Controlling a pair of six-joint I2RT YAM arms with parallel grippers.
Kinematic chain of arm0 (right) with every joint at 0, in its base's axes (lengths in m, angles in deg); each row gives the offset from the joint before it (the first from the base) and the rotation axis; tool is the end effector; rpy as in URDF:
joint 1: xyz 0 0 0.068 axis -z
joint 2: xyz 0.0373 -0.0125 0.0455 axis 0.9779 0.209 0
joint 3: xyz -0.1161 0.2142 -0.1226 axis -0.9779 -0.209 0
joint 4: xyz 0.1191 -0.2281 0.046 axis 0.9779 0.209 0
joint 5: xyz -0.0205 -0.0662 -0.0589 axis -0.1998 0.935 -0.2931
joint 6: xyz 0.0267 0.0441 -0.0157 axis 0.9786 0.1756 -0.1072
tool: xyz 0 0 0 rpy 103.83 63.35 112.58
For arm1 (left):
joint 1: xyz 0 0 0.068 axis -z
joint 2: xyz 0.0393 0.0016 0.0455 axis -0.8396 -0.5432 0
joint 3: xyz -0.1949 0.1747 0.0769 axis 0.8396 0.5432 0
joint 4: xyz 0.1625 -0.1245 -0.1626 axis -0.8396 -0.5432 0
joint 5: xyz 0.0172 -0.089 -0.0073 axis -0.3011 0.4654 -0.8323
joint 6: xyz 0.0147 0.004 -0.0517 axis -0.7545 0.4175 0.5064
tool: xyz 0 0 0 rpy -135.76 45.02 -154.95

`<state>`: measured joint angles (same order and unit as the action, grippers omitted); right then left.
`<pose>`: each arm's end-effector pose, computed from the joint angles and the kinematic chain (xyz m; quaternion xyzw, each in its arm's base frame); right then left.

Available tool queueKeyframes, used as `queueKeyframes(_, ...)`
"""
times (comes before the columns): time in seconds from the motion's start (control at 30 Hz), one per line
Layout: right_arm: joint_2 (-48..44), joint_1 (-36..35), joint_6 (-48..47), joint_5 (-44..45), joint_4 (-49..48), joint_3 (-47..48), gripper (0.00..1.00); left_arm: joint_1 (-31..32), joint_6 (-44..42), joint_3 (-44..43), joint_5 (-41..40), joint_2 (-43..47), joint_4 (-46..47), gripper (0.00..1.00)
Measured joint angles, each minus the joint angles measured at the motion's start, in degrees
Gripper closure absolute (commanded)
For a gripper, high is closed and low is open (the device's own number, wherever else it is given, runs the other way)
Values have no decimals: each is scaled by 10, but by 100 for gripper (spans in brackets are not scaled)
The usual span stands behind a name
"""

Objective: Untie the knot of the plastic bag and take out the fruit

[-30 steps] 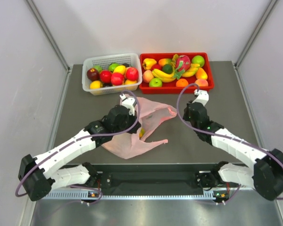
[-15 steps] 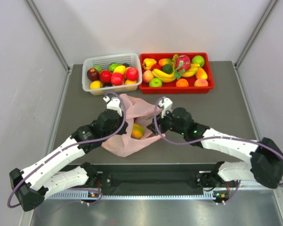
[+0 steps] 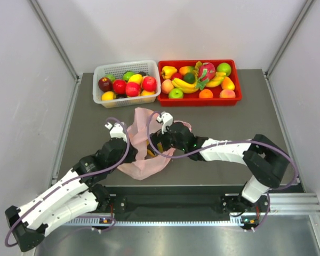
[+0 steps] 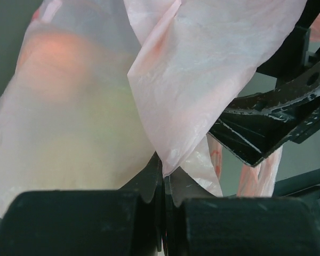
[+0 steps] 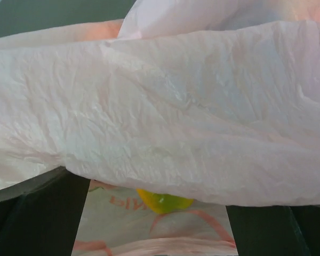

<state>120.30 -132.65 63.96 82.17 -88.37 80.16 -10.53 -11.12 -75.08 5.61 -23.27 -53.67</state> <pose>0.2020 0.2869 0.2067 -0.2778 0.7950 0.3245 0.4308 0.1135 -0.1034 0.2723 -0.0144 0.8806 -0.2023 0.4282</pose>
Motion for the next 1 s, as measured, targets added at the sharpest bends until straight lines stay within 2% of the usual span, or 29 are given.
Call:
queueKeyframes(0.27,27,-30,29,57,51,41,0,0,33,65,32,33,3,100)
queueKeyframes(0.67,77,-79,103,145,180,55,0,0,40,68,56,32,36,100)
queueKeyframes(0.73,77,-79,109,155,181,55,9,0,40,68,57,30,38,100)
queueKeyframes(0.87,77,-78,115,176,181,55,51,0,40,68,60,21,45,100)
queueKeyframes(0.9,77,-76,113,180,180,55,70,0,40,68,60,20,46,100)
queueKeyframes(1.0,72,-69,114,186,178,55,92,0,37,68,61,21,48,100)
